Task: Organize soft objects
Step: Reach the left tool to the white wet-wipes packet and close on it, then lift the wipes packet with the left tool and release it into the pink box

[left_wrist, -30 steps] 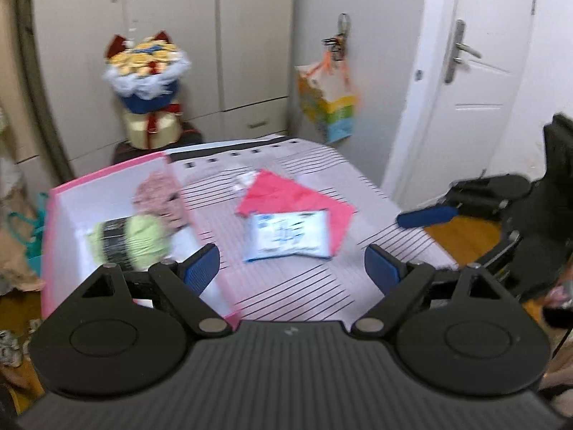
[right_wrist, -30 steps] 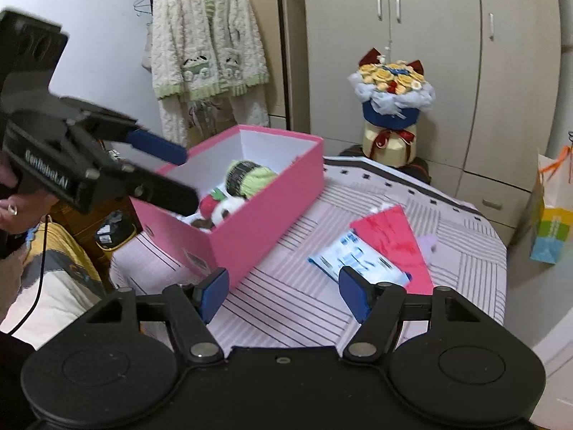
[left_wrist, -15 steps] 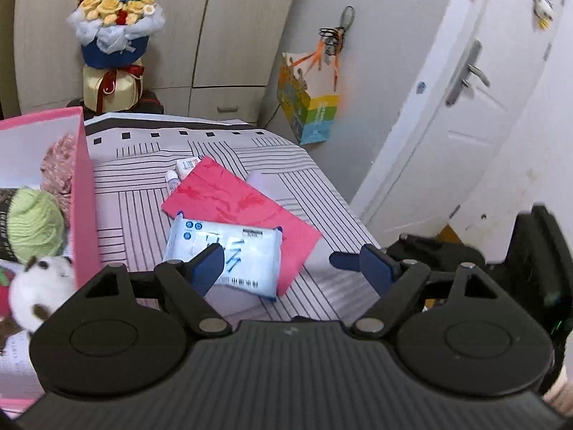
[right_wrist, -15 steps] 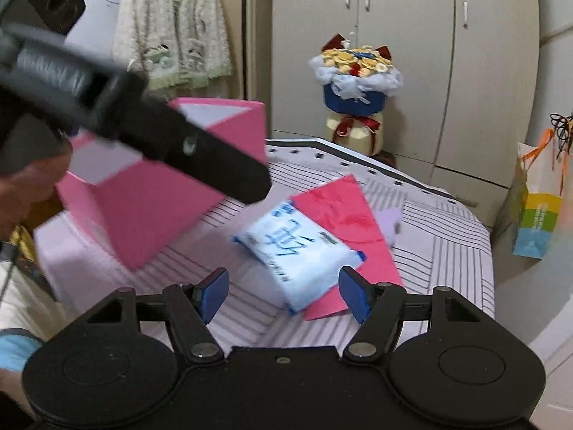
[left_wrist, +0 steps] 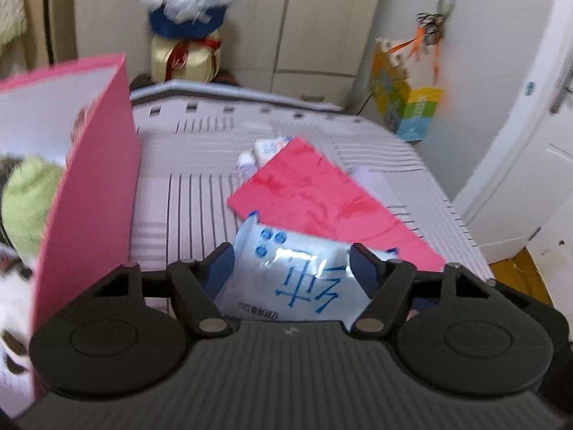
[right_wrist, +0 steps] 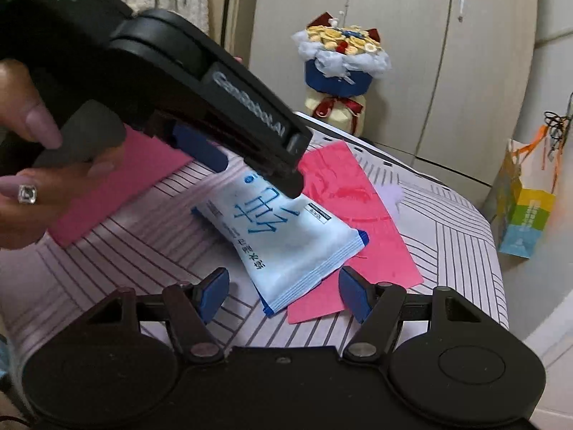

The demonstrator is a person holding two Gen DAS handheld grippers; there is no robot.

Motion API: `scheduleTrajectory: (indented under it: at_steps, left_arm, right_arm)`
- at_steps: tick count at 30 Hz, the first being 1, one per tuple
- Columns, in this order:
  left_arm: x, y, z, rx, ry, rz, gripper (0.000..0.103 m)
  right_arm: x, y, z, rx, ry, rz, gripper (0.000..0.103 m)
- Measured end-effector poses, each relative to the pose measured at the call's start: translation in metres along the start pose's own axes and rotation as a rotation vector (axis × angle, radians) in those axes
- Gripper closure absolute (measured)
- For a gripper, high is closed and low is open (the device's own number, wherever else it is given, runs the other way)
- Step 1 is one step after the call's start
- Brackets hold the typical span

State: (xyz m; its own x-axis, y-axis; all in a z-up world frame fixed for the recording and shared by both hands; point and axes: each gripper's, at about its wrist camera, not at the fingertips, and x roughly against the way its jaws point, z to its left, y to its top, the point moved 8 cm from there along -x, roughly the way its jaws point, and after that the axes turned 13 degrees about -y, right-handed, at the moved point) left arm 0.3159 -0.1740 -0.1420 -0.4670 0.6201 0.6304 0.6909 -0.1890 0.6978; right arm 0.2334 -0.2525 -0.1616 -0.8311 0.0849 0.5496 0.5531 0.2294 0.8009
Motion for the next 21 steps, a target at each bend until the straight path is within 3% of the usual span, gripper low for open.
scheduleTrajectory:
  at_steps: [7,11,14,18,21]
  left_arm:
    - [-0.01,-0.011,0.022,0.137,-0.003,-0.001,0.036]
    - [-0.012,-0.013,0.023,0.144,-0.005,0.004,0.039]
    - [-0.012,-0.015,0.021,0.124,-0.014,0.009,0.046]
    - [-0.011,-0.017,0.018,0.093,-0.029,0.013,0.049]
    - [-0.01,-0.021,0.011,0.053,-0.051,0.03,0.048]
  right_arm:
    - [-0.002,0.002,0.001,-0.04,-0.026,0.006,0.031]
    - [-0.009,0.003,0.001,-0.094,-0.01,0.019,0.031]
    - [-0.011,0.001,0.002,-0.089,-0.06,0.021,0.044]
    - [-0.012,0.001,0.004,-0.117,-0.049,0.031,0.059]
    - [-0.014,0.002,0.005,-0.118,-0.056,0.029,0.059]
